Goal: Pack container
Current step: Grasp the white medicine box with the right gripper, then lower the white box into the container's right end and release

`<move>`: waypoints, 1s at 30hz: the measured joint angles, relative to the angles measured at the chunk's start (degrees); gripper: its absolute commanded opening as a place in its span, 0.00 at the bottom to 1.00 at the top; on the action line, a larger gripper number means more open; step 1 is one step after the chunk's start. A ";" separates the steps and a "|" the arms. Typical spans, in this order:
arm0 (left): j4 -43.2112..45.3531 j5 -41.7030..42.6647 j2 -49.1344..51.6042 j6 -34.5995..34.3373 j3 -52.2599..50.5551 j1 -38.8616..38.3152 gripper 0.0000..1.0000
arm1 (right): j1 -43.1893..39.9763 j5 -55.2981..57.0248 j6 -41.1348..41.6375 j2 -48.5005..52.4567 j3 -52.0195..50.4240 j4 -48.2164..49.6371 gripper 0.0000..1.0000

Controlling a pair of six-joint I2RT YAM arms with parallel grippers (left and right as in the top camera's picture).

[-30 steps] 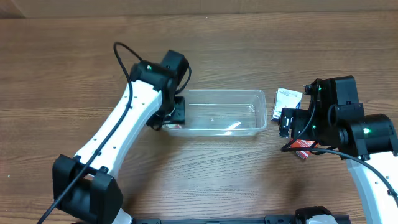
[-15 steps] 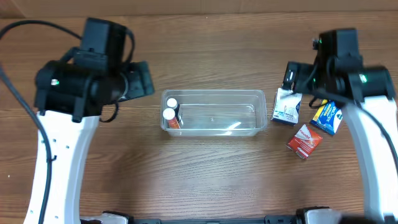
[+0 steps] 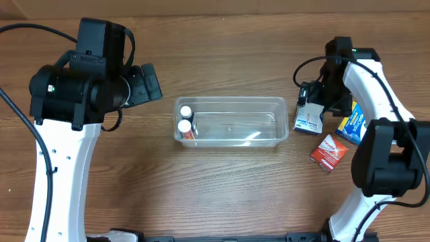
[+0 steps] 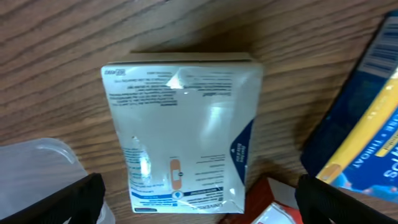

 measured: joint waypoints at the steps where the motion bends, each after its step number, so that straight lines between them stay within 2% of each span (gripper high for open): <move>1: 0.00 0.00 0.00 0.00 0.00 0.00 0.98 | 0.00 -0.09 -0.17 0.09 0.00 -0.22 1.00; 15: 0.20 0.00 0.00 0.00 0.00 0.00 0.97 | 0.00 -2.47 -1.33 2.08 -7.69 6.73 1.00; 19: 0.22 0.00 0.00 0.00 0.00 0.00 0.98 | 0.00 -2.86 -1.60 2.08 -7.89 7.50 0.82; 23: 0.20 0.00 0.00 0.13 0.00 0.00 1.00 | 0.00 -2.93 -1.79 2.08 -7.89 7.23 0.74; 30: 0.22 0.00 0.00 0.15 0.00 0.00 1.00 | 0.02 -3.02 -1.66 0.48 -0.46 -0.39 0.74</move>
